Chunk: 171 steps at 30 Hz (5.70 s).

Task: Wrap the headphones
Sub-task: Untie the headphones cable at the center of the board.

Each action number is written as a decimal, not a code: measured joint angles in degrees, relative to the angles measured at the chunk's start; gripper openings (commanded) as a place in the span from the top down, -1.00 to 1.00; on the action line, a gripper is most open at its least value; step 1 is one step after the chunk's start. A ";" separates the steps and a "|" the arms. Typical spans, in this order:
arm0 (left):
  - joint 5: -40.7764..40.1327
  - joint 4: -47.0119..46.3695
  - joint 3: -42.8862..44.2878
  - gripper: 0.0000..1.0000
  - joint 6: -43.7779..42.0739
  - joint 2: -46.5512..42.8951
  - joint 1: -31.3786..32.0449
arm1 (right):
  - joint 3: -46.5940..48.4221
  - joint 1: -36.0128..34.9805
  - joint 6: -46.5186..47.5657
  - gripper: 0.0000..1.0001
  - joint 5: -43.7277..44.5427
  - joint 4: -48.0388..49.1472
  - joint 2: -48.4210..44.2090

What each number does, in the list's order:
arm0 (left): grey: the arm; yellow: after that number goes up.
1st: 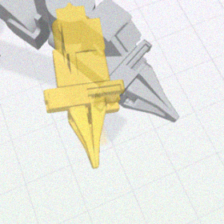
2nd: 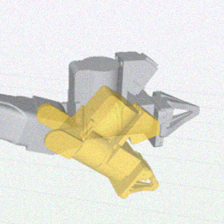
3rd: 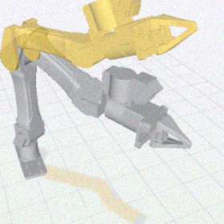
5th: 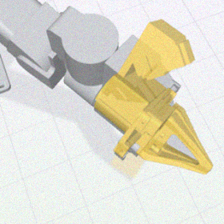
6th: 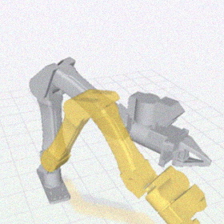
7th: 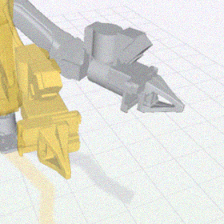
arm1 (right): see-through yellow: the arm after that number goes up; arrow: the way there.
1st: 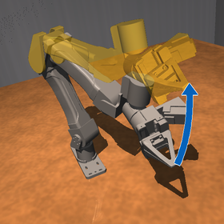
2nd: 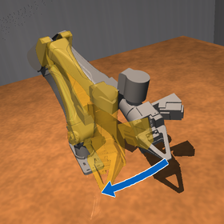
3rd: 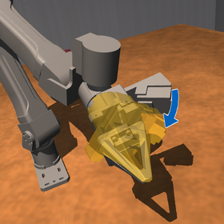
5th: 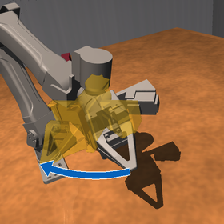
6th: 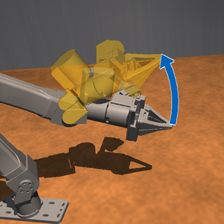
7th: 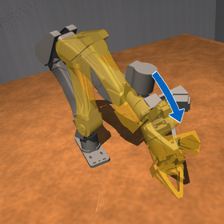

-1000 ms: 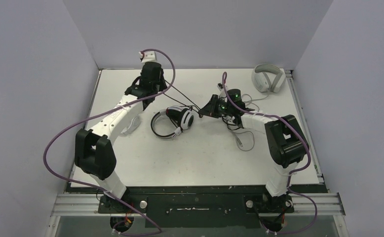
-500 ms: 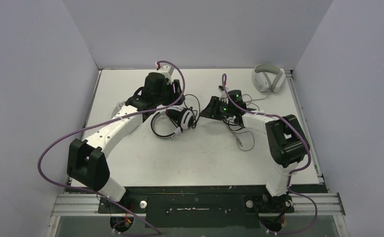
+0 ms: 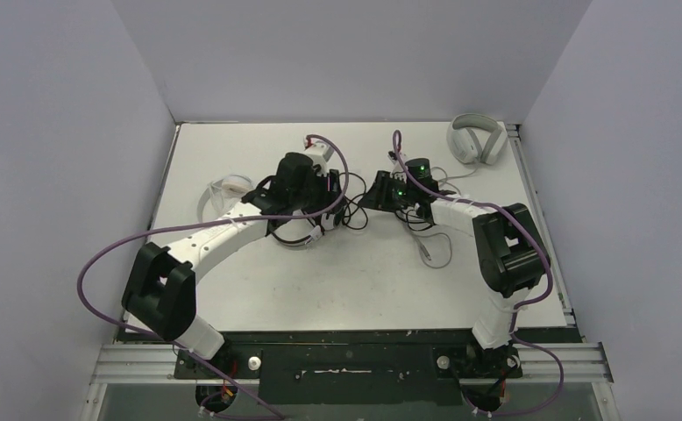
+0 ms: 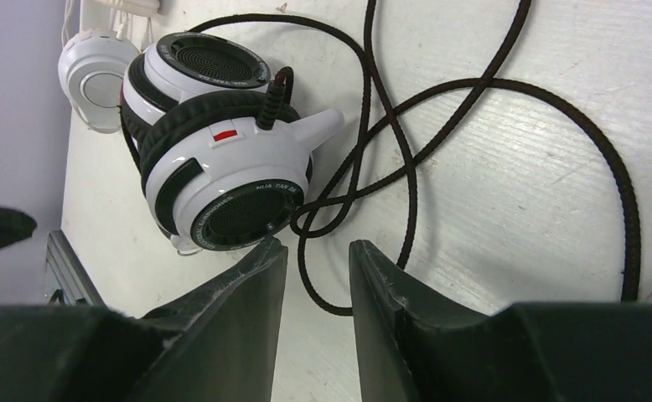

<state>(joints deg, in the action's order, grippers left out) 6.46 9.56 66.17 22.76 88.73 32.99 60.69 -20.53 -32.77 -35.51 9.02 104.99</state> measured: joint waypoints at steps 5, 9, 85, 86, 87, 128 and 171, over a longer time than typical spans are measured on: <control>-2.10 -0.42 0.00 0.01 -3.08 1.14 4.72 | -0.07 0.00 0.74 0.04 1.01 -0.57 0.00; -3.50 -0.42 -0.04 0.03 -3.80 2.16 5.05 | -0.37 -0.59 1.16 -0.07 3.37 -2.05 0.00; 7.26 -31.08 -21.35 -0.13 -6.99 -10.10 2.54 | -1.51 -5.25 28.70 1.00 10.12 -16.41 -32.57; 7.41 -32.37 -20.87 -0.14 -8.63 -9.07 2.54 | -0.83 -5.09 28.52 1.00 9.51 -16.63 -32.57; 7.56 -33.33 -20.13 -0.14 -10.19 -7.96 2.54 | -0.15 -4.98 28.30 1.00 9.03 -16.87 -32.57; 10.69 -28.57 5.97 1.00 -13.84 8.76 0.66 | -0.35 0.07 21.07 0.47 10.71 -13.97 -32.57; 12.57 0.11 22.25 1.00 13.22 6.34 0.00 | -7.43 -10.97 24.37 0.78 19.63 7.76 -16.02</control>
<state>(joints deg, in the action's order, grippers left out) 19.03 9.67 88.42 35.99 95.07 32.99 53.25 -31.51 -8.40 -15.88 16.78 88.97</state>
